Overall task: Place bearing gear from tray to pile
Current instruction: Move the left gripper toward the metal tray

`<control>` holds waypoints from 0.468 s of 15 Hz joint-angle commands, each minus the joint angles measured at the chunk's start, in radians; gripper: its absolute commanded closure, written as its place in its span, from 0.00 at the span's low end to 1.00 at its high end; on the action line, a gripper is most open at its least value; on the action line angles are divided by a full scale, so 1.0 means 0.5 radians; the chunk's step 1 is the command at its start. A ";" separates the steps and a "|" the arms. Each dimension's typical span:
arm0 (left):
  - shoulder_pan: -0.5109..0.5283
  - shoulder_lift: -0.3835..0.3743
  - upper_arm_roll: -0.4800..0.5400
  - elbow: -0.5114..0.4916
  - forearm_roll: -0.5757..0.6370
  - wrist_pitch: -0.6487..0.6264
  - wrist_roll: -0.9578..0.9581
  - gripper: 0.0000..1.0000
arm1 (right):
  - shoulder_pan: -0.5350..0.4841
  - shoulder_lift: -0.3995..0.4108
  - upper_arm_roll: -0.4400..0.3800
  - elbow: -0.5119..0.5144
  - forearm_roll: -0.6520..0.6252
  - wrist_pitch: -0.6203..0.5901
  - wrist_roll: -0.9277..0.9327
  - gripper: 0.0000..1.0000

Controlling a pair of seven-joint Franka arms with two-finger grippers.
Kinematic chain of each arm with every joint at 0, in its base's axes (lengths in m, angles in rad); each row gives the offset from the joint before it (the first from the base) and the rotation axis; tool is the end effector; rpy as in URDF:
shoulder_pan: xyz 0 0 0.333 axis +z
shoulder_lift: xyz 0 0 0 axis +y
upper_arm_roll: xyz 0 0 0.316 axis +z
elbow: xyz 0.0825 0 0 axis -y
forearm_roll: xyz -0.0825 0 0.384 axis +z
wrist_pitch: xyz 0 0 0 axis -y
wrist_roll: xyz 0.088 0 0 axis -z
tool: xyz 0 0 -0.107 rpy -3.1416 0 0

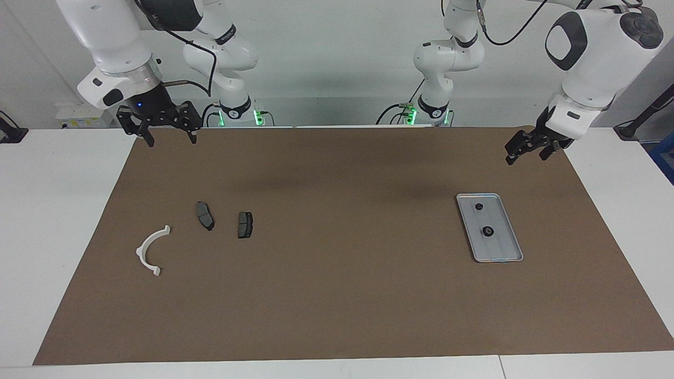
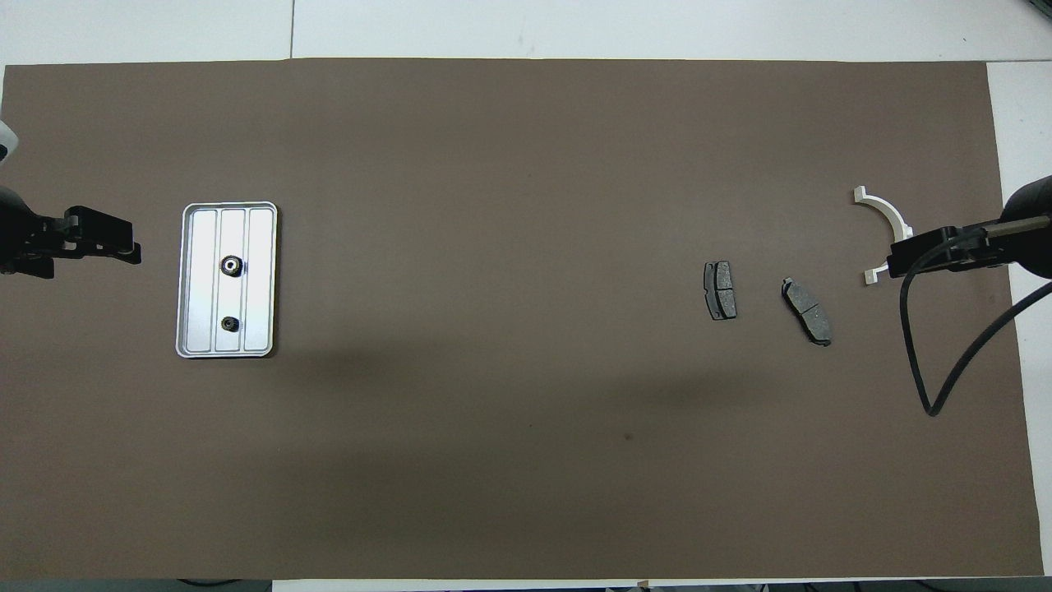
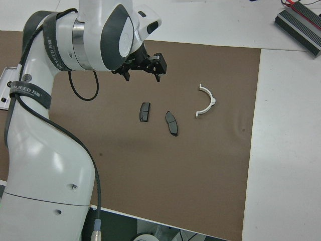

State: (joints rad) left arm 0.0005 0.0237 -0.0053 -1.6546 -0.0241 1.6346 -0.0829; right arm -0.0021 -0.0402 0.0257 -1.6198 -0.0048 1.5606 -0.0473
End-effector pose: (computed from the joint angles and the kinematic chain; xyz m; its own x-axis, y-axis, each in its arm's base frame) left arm 0.5638 -0.0051 0.5771 0.9958 0.0795 -0.0455 0.0805 -0.9965 0.0204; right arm 0.5403 0.0125 0.6225 0.9973 0.0707 -0.0193 0.0709 -0.9975 0.0049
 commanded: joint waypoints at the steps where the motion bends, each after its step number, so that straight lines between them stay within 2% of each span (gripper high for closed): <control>1: -0.007 -0.035 0.007 0.005 -0.016 -0.039 0.022 0.00 | -0.005 -0.021 0.001 -0.012 0.049 -0.001 0.015 0.00; 5: -0.004 -0.038 0.017 -0.007 -0.019 -0.017 0.016 0.00 | -0.008 -0.018 0.001 -0.009 0.049 -0.001 0.018 0.00; 7: -0.010 -0.075 0.041 -0.068 -0.035 0.102 0.006 0.00 | -0.008 -0.021 0.001 -0.009 0.049 -0.001 0.018 0.00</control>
State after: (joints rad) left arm 0.0005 0.0168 -0.0007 -1.6551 -0.0246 1.6417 -0.0829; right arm -0.0021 -0.0402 0.0257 -1.6198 -0.0048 1.5606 -0.0473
